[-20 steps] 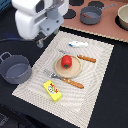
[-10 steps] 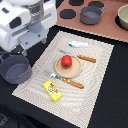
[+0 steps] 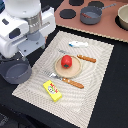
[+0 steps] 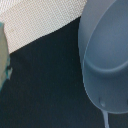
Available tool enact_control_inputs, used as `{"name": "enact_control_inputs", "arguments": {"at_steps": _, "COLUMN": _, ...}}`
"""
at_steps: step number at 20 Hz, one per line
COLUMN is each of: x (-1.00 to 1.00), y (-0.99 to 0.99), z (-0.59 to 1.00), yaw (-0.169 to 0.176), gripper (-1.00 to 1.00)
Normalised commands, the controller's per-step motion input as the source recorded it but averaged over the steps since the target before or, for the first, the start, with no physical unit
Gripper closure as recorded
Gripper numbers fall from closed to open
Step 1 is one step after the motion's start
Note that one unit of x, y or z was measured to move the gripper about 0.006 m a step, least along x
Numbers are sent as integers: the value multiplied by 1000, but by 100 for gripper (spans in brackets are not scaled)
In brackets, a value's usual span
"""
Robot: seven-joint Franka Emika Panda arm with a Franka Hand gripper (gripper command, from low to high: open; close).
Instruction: Interact with the objects in diverse but meaningful ways.
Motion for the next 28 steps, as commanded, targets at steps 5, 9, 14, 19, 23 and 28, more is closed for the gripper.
{"name": "enact_control_inputs", "arguments": {"at_steps": 5, "x": -354, "y": -36, "z": -391, "yaw": 0, "gripper": -100}}
{"name": "enact_control_inputs", "arguments": {"at_steps": 9, "x": -436, "y": -108, "z": -376, "yaw": 0, "gripper": -100}}
{"name": "enact_control_inputs", "arguments": {"at_steps": 14, "x": -478, "y": -138, "z": -358, "yaw": 0, "gripper": -100}}
{"name": "enact_control_inputs", "arguments": {"at_steps": 19, "x": -470, "y": -118, "z": -330, "yaw": 0, "gripper": -100}}
{"name": "enact_control_inputs", "arguments": {"at_steps": 23, "x": -450, "y": -96, "z": -310, "yaw": 0, "gripper": -100}}
{"name": "enact_control_inputs", "arguments": {"at_steps": 28, "x": -374, "y": -34, "z": -259, "yaw": 0, "gripper": -100}}
